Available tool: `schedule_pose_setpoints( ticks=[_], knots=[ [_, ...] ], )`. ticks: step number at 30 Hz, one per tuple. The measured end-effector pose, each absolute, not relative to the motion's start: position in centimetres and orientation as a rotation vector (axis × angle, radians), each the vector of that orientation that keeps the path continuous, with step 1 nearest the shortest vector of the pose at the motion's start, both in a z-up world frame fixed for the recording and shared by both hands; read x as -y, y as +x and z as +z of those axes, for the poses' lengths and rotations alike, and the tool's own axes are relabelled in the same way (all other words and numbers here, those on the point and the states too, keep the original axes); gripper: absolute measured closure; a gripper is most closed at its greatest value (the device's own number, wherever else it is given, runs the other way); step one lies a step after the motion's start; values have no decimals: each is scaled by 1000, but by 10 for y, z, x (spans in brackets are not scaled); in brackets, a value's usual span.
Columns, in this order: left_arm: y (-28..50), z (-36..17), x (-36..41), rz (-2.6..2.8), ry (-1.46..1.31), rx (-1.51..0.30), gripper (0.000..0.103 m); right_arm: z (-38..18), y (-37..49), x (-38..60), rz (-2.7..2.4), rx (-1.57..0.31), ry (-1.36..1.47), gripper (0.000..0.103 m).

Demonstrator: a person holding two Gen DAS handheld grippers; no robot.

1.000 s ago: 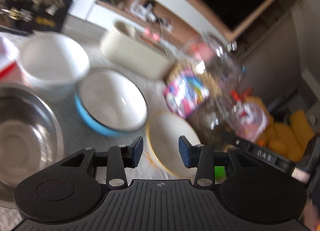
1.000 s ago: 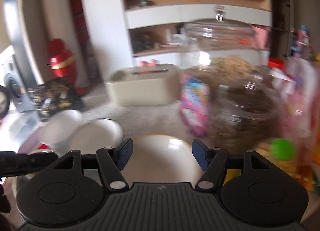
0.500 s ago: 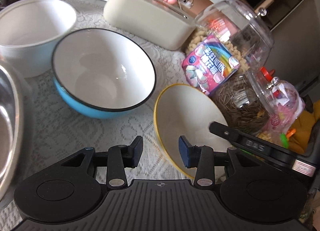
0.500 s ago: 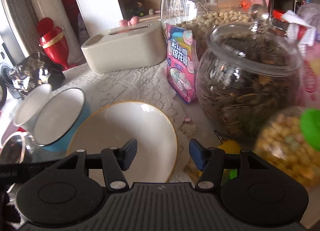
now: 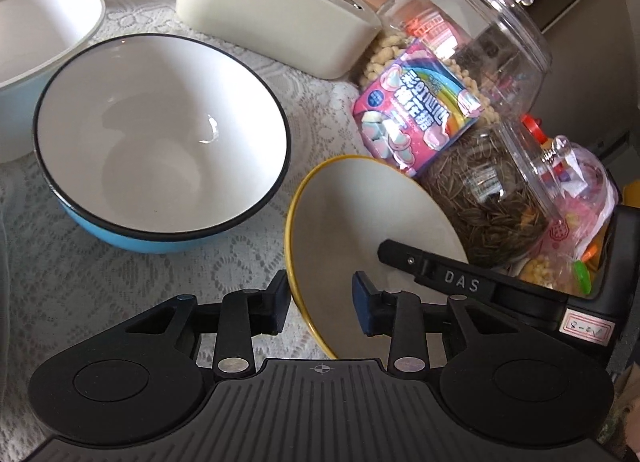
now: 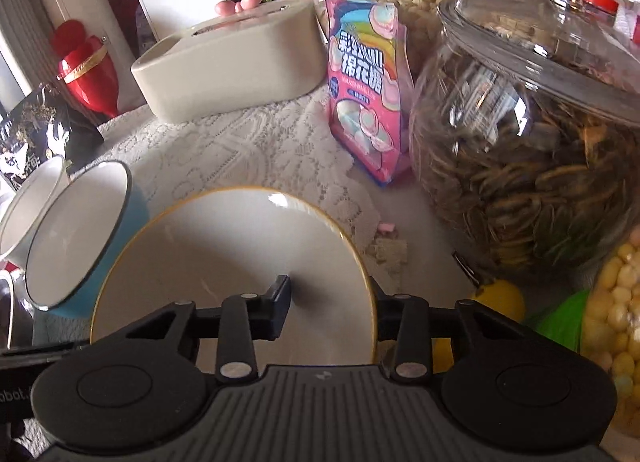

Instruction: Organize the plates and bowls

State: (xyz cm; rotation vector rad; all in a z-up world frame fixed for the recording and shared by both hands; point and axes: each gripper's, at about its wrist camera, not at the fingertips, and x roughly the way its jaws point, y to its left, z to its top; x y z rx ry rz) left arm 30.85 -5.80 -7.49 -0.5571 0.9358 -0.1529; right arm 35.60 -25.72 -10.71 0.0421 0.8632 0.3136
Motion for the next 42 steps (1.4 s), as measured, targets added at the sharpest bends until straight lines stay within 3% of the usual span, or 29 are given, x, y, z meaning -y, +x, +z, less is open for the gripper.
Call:
schedule_pose_setpoints(
  ticks=[24,42],
  knots=[
    [207,-65,-7,-112,-551,-975,65,-103,257,196,477,-892,34,64],
    [200,-66,-10,-165,-565,-958,65,-114,263,185,404,-946,-11,64]
  ],
)
